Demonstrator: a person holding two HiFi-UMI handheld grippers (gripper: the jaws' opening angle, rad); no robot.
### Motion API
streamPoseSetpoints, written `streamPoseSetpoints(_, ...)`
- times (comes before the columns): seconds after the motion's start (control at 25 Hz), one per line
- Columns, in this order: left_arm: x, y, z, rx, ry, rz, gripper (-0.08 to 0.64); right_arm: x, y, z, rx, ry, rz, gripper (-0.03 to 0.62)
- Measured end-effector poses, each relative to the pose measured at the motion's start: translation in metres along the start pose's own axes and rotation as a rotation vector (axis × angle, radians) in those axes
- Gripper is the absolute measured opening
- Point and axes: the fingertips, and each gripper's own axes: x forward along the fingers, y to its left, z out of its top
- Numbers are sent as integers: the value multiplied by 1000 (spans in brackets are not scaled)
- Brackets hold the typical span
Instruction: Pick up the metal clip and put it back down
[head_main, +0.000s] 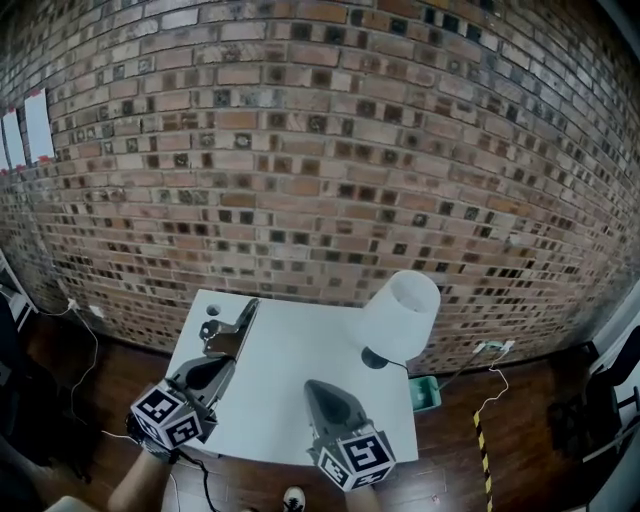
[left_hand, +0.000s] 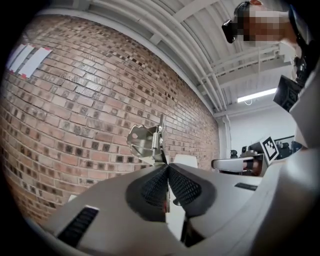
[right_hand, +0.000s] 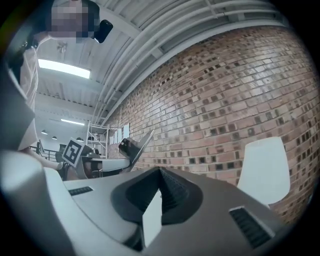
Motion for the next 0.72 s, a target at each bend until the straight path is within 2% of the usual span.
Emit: streamPoseSetpoints(0.72, -7, -5, 0, 4, 3, -6, 34, -5, 2, 2, -27, 19, -21, -15)
